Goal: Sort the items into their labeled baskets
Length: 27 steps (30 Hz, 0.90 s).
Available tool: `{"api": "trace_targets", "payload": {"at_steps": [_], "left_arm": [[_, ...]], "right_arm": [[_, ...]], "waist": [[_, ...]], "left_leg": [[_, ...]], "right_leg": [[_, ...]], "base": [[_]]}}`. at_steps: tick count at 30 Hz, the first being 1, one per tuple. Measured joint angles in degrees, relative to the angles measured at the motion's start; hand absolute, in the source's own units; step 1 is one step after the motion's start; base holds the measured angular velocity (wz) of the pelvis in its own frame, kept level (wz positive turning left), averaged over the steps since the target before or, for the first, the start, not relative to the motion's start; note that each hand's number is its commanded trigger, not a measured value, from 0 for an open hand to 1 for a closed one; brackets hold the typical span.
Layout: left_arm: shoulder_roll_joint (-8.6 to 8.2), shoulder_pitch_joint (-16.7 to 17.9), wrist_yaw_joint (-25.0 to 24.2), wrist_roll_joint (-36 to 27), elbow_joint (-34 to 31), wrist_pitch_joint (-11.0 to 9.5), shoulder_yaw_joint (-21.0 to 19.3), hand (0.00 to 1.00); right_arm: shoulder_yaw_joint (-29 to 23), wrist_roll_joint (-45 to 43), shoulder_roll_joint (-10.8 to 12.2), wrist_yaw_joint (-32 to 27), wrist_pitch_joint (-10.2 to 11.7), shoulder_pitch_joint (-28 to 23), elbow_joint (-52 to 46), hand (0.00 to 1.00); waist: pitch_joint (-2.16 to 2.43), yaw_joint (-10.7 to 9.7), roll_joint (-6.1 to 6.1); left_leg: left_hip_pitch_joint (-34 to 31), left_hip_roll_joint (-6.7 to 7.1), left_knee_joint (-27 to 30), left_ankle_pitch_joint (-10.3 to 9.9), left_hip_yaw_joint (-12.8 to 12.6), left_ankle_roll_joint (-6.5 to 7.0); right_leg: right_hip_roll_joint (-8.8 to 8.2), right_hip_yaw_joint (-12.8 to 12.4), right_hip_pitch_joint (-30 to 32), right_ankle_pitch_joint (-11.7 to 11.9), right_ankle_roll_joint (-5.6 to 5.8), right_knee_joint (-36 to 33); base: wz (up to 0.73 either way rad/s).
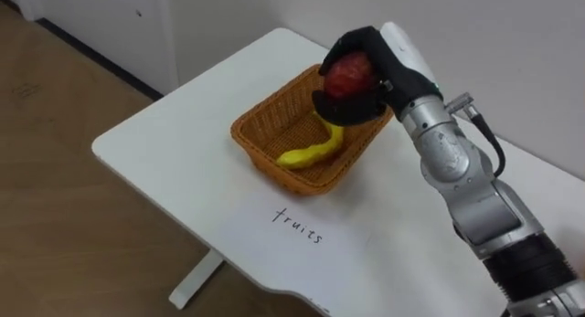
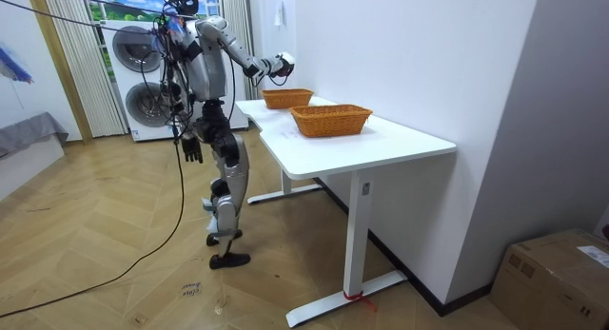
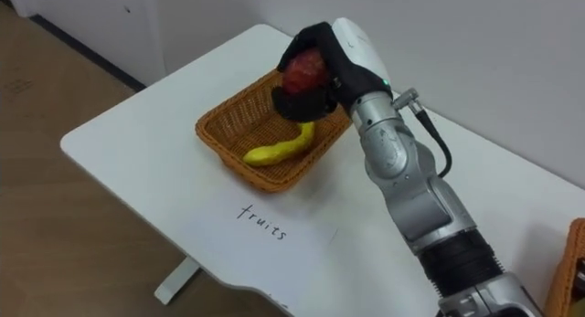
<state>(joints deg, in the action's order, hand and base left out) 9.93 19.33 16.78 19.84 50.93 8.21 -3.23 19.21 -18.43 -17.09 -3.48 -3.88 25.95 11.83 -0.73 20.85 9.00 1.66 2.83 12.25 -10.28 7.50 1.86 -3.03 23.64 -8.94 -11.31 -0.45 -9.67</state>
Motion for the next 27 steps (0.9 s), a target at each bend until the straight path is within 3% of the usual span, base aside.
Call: {"api": "trace_targets", "payload": {"at_steps": [5, 10, 15, 27], "left_arm": [[0.08, 0.2, -0.24, -0.02, -0.32, -0.03, 0.04, 0.0], [0.24, 0.21, -0.93, -0.01, -0.33, -0.06, 0.04, 0.0], [0.3, 0.19, -1.12, 0.01, -0.33, -0.05, 0.05, 0.0], [0.54, 0.23, -1.31, 0.03, -0.31, -0.03, 0.07, 0.0]], "right_arm": [[3.45, -0.05, 0.03, 1.38, 0.0, 0.0, 0.0, 1.0], [6.29, -0.04, 0.18, 4.18, 0.0, 0.0, 0.0, 1.0], [6.4, -0.1, 0.19, 5.05, 0.0, 0.0, 0.13, 1.0], [6.56, -0.66, 0.38, 6.39, -1.2, -0.01, 1.37, 1.0]], "waist": [[-0.23, 0.23, 0.71], [-0.15, 0.5, 1.09], [-0.17, 1.51, 1.13], [-0.39, 1.66, 1.35]], "left_leg": [[0.15, -0.02, -0.01, 0.0, -0.04, -0.01], [0.12, 0.03, 0.04, 0.0, -0.12, -0.01], [-0.01, 0.04, 0.37, -0.02, -0.06, -0.01], [-0.11, 0.05, 0.58, -0.06, -0.07, -0.04]], "right_leg": [[0.04, -0.06, -0.08, 0.0, 0.0, -0.04], [-0.03, -0.05, -0.05, 0.01, 0.01, -0.05], [-0.03, 0.03, -0.1, 0.01, 0.01, -0.07], [-0.04, 0.07, -0.07, 0.01, 0.01, -0.13]], "base": [[0.0], [0.0], [0.0], [0.0]]}}
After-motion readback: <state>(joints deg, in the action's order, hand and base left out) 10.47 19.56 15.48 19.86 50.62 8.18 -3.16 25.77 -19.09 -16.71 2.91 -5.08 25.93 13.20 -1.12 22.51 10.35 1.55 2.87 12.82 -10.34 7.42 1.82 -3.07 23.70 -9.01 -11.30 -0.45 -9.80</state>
